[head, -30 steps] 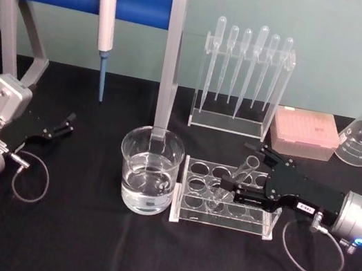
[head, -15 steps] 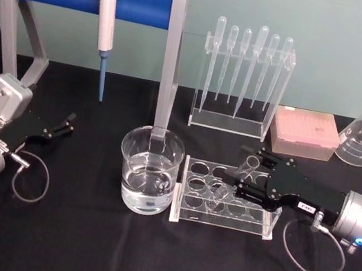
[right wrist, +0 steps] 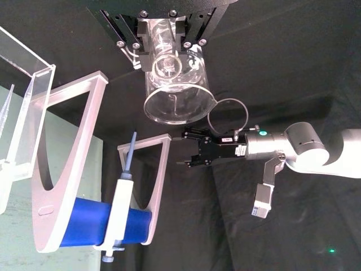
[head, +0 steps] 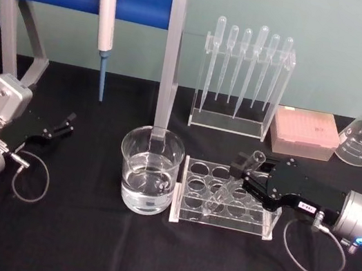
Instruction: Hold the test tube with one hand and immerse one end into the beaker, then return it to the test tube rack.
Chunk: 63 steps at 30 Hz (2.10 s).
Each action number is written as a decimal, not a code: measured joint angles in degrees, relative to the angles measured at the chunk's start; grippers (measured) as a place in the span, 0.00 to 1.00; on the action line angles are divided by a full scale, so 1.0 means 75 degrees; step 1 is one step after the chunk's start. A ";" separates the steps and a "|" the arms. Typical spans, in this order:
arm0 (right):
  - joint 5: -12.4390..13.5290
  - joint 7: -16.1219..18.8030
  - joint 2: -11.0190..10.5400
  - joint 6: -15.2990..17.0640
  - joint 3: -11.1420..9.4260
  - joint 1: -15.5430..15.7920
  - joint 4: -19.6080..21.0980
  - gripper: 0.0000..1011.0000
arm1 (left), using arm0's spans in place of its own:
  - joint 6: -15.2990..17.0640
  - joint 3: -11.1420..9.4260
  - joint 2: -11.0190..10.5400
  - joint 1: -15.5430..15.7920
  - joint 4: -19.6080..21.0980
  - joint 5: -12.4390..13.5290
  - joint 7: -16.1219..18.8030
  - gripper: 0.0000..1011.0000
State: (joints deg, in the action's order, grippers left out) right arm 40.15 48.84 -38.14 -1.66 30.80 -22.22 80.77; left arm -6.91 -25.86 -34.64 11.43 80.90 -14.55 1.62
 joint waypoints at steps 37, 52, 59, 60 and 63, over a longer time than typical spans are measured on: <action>-0.0094 0.0253 -0.0857 0.2037 0.0462 -0.1579 0.1420 0.24 | 0.0000 0.0000 0.0000 0.0000 0.0000 0.0000 0.0000 0.99; -0.0067 0.0341 -0.1010 0.2576 0.0757 -0.2363 0.1539 0.24 | 0.0000 0.0000 0.0000 0.0000 0.0000 0.0000 0.0000 0.99; 0.0013 0.0329 -0.1060 0.2606 0.0840 -0.2532 0.1533 0.24 | 0.0000 0.0000 0.0000 -0.0001 0.0000 0.0000 0.0000 0.99; 0.0028 0.0323 -0.1068 0.2607 0.0844 -0.2542 0.1533 0.24 | 0.0000 0.0000 0.0000 0.0000 0.0000 0.0000 0.0000 0.99; 0.0094 0.0281 -0.1090 0.2610 0.0861 -0.2575 0.1535 0.24 | 0.0000 0.0000 0.0000 0.0000 0.0000 0.0000 0.0000 0.99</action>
State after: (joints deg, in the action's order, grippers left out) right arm 40.85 50.95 -46.32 17.92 37.26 -41.53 92.28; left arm -6.91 -25.86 -34.65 11.43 80.90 -14.55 1.62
